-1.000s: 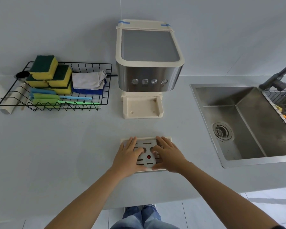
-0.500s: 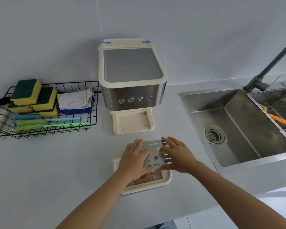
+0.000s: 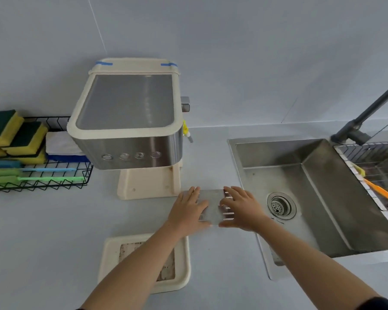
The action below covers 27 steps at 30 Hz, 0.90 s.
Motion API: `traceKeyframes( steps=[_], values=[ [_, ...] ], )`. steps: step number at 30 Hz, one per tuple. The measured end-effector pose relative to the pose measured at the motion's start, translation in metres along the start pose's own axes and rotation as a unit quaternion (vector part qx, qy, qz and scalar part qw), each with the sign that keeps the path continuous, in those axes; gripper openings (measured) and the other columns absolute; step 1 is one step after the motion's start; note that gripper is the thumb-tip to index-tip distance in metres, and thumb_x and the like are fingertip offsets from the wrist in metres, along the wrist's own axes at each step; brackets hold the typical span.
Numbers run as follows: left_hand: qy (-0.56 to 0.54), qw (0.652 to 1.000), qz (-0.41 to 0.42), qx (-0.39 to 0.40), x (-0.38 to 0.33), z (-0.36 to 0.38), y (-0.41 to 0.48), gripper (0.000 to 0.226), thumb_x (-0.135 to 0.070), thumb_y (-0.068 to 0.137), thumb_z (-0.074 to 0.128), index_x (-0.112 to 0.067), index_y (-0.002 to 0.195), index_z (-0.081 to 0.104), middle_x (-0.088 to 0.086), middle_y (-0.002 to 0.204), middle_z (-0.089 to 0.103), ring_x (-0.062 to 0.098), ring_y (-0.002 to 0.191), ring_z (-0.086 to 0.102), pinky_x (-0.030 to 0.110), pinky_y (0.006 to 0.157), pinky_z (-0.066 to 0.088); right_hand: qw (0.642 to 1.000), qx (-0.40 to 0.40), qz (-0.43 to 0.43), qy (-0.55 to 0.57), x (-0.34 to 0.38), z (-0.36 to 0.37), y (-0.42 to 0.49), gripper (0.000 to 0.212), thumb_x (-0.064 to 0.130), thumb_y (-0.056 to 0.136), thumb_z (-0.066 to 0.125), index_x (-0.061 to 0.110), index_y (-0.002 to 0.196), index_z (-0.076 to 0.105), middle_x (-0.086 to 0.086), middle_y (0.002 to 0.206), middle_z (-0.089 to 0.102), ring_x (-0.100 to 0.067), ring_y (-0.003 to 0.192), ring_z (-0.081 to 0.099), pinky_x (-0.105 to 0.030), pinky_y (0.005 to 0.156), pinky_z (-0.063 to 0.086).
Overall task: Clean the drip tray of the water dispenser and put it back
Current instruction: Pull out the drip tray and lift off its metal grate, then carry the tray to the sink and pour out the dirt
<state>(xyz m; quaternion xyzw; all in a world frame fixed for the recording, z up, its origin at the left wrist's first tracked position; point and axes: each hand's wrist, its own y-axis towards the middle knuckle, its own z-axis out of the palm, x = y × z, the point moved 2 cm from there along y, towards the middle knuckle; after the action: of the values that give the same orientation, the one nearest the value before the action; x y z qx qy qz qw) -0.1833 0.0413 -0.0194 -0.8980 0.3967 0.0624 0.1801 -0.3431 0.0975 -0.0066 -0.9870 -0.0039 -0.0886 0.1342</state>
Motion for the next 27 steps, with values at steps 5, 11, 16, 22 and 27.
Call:
traceKeyframes(
  steps=[5, 11, 16, 22, 27],
  values=[
    [-0.010, 0.998, -0.059, 0.028, -0.012, 0.018, 0.012, 0.062, -0.048, 0.083, 0.053, -0.016, 0.133, 0.037, 0.016, 0.156, 0.004, 0.032, 0.144, 0.001, 0.044, 0.115, 0.006, 0.997, 0.054, -0.062, -0.010, -0.014, 0.006, 0.006, 0.063, 0.055, 0.073, 0.064, 0.023, 0.125, 0.049, -0.006, 0.152, 0.024, -0.028, 0.141, 0.019, -0.039, 0.113, 0.019],
    [-0.018, 0.997, -0.065, 0.046, -0.018, 0.023, 0.024, 0.060, -0.044, 0.084, 0.054, -0.013, 0.131, 0.034, 0.017, 0.155, 0.006, 0.029, 0.144, 0.003, 0.046, 0.115, 0.014, 0.996, 0.072, -0.043, 0.023, -0.030, 0.024, 0.001, 0.066, 0.060, 0.083, 0.042, 0.021, 0.136, 0.034, -0.003, 0.156, 0.009, -0.022, 0.145, 0.001, -0.033, 0.117, 0.008],
    [-0.017, 0.994, -0.088, 0.060, -0.017, 0.024, 0.018, 0.069, -0.043, 0.087, 0.051, -0.013, 0.142, 0.021, 0.016, 0.156, 0.000, 0.030, 0.145, 0.000, 0.045, 0.116, 0.009, 0.992, 0.116, -0.051, -0.007, -0.031, 0.034, 0.005, 0.136, 0.086, 0.029, -0.031, 0.025, 0.146, 0.004, -0.007, 0.157, -0.007, -0.027, 0.144, -0.009, -0.035, 0.117, 0.001],
    [-0.049, 0.991, -0.115, 0.043, -0.012, 0.010, -0.004, 0.075, -0.044, 0.089, 0.046, -0.016, 0.146, 0.007, 0.014, 0.157, -0.002, 0.028, 0.145, -0.002, 0.047, 0.116, 0.007, 0.993, 0.111, -0.015, 0.026, -0.018, 0.019, -0.004, 0.131, 0.089, 0.031, -0.027, 0.015, 0.139, -0.024, -0.006, 0.155, -0.016, -0.023, 0.143, -0.014, -0.036, 0.117, -0.003],
    [-0.100, 0.981, -0.163, -0.022, 0.009, -0.008, -0.051, 0.070, -0.043, 0.093, 0.038, -0.019, 0.146, 0.000, 0.009, 0.158, -0.006, 0.025, 0.145, -0.004, 0.045, 0.117, 0.004, 0.994, 0.081, -0.012, 0.078, 0.014, 0.016, -0.020, 0.077, 0.060, 0.090, 0.016, 0.015, 0.145, -0.011, -0.006, 0.156, -0.016, -0.022, 0.143, -0.017, -0.042, 0.120, -0.001]
  ],
)
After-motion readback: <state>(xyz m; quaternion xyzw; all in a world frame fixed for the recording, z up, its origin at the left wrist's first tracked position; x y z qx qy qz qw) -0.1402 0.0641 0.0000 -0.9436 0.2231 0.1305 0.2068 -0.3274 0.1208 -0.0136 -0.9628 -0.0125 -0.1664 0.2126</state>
